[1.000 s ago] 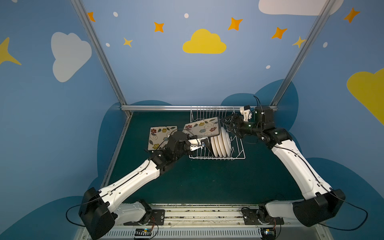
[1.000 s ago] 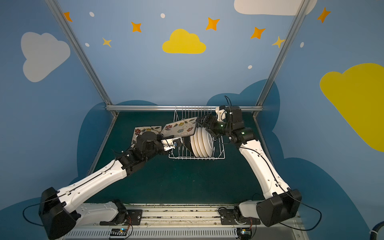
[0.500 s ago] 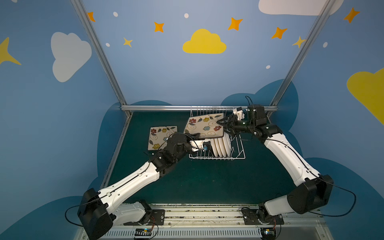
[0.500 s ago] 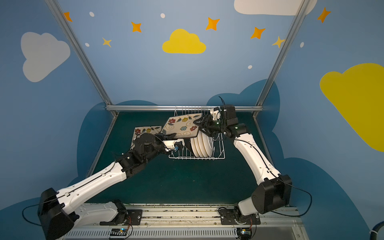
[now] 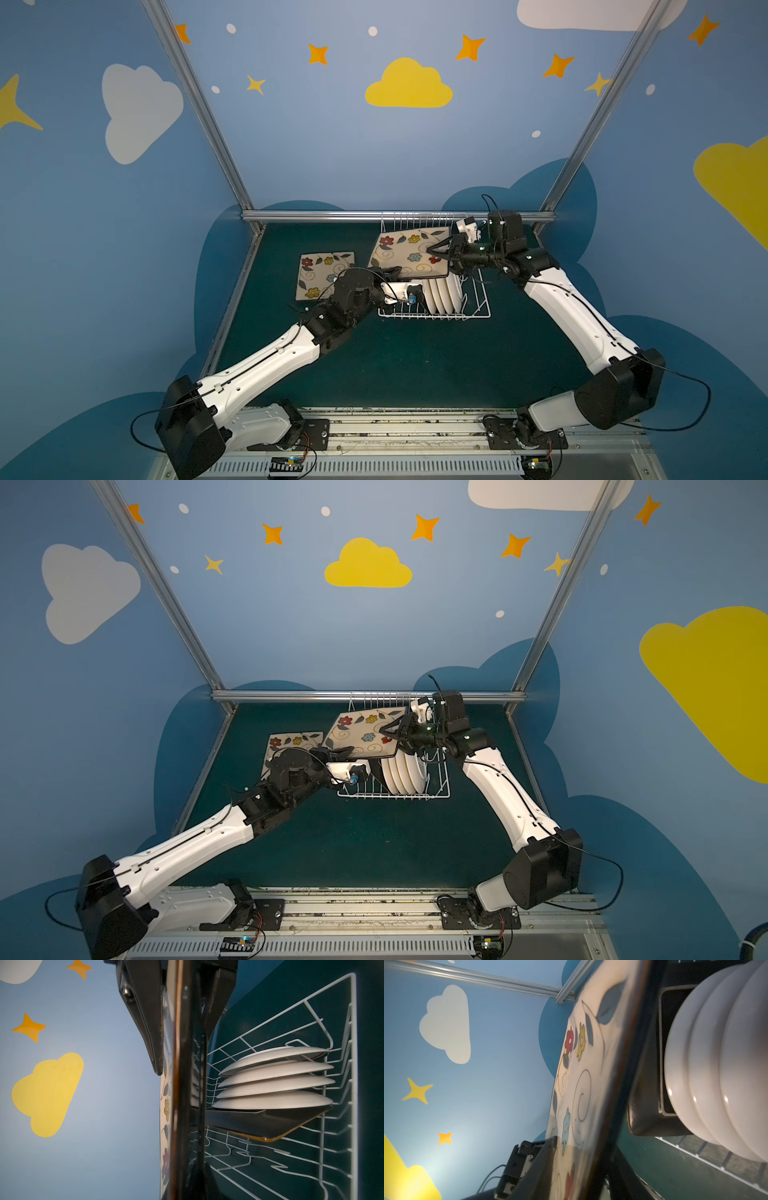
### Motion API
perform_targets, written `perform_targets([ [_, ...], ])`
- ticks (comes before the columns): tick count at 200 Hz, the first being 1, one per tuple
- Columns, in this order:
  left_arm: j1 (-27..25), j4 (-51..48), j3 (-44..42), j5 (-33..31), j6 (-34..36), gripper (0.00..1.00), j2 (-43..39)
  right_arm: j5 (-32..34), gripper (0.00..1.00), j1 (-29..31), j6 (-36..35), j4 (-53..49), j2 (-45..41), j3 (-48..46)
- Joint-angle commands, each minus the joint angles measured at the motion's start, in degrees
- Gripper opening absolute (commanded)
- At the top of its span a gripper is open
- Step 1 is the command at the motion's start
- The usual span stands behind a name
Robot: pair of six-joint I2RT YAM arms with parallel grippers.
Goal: Unload the plates from the dish rack
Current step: 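Tilt the plate flat toward the right gripper while the right gripper grasps its far edge, then hold the plate with the right gripper while the left gripper releases and draws back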
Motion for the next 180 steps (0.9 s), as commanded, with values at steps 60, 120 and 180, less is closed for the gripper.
perform_targets([
  [60, -0.01, 14.77, 3.06, -3.21, 0.33, 0.03, -1.21, -2.48, 0.09, -0.26, 0.51, 3.60, 0.52, -1.02],
  [120, 0.02, 12.60, 3.73, -5.55, -1.78, 0.64, -0.57, -3.39, 0.00, -1.87, 3.34, 10.37, -1.56, -3.25],
  [180, 0.39, 9.06, 2.54, -6.78, -5.29, 0.99, -1.61, -5.34, 0.00, -4.14, 10.59, 22.63, -3.33, -6.73],
])
